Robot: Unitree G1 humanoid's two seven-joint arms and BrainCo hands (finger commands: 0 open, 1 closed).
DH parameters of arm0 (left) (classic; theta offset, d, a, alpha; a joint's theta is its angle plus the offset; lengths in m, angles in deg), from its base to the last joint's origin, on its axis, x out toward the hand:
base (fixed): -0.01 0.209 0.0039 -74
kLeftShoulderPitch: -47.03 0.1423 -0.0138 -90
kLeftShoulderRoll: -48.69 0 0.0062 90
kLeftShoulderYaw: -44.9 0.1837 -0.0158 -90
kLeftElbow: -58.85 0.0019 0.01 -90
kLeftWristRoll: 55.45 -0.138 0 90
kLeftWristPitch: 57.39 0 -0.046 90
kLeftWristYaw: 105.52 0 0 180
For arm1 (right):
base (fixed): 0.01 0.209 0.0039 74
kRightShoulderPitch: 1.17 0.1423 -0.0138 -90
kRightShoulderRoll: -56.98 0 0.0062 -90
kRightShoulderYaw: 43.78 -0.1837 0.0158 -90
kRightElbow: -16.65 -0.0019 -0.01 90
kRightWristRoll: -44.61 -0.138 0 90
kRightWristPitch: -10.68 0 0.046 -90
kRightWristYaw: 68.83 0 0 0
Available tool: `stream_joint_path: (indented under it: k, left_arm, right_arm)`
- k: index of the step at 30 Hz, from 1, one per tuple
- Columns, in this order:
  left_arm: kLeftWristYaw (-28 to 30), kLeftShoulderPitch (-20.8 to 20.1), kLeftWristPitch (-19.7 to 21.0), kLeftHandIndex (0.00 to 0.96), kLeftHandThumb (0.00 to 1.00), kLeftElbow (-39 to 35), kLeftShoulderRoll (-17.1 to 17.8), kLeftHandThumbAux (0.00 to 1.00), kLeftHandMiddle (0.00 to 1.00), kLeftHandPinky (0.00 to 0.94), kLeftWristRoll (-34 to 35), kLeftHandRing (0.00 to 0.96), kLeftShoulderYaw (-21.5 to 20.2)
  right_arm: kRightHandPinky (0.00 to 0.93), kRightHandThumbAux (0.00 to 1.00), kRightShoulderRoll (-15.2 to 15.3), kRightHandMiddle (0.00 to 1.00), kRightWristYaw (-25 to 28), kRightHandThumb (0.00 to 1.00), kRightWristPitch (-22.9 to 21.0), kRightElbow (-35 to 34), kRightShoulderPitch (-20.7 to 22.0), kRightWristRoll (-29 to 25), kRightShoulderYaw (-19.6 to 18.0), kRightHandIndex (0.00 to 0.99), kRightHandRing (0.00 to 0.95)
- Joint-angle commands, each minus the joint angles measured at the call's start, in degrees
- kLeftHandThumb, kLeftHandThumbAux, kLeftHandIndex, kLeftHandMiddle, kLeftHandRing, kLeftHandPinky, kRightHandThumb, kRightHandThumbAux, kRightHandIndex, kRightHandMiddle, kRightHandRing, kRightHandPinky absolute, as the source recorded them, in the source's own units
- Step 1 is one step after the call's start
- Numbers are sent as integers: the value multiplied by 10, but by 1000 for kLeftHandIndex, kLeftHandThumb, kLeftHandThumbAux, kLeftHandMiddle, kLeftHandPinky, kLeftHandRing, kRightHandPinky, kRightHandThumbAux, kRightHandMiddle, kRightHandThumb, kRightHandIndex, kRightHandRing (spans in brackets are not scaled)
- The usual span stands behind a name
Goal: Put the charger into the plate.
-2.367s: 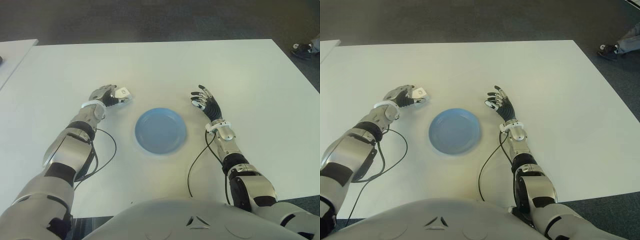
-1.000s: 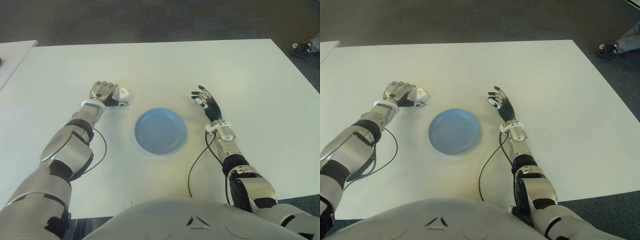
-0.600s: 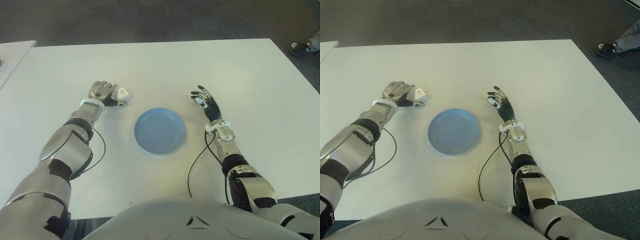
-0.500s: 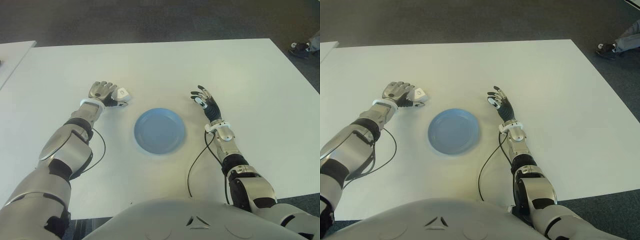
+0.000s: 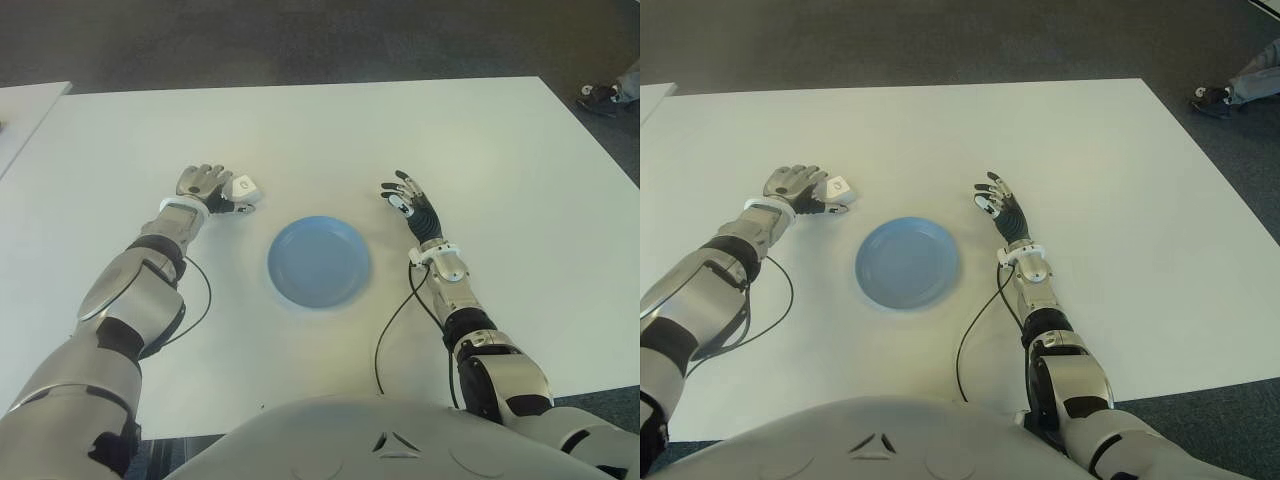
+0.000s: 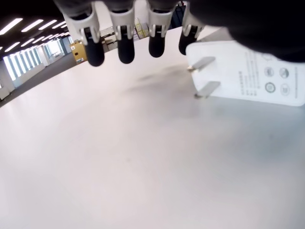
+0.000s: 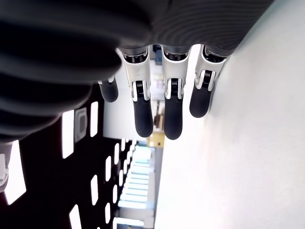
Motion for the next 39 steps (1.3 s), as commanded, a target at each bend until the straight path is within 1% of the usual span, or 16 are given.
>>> stream_joint_path:
  k: [1,11,19,31,39]
  left_arm:
    - [41,37,-1,4,284,16,0,174,111,161,-7,114,5]
    - [54,38,-4,0,280,16,0,176,99,161,1,105,-1]
    - [60,39,-6,0,265,15,-2,171,79,118,3,75,-8]
    - [77,40,-9,0,270,14,-4,172,56,94,19,48,-27]
    - [78,43,-9,0,276,14,-6,179,57,100,22,52,-34]
  right_arm:
    - [179,427,-10,265,0,0,-56,38,-43,6,6,57,258]
    - [197,423,-9,267,2,0,-56,38,-43,5,7,56,262]
    - [200,426,-9,269,3,0,-56,36,-44,5,7,55,265]
    - [190,431,-7,269,4,0,-59,36,-43,6,8,58,264]
    - [194,436,-7,264,6,0,-56,37,-43,4,9,57,260]
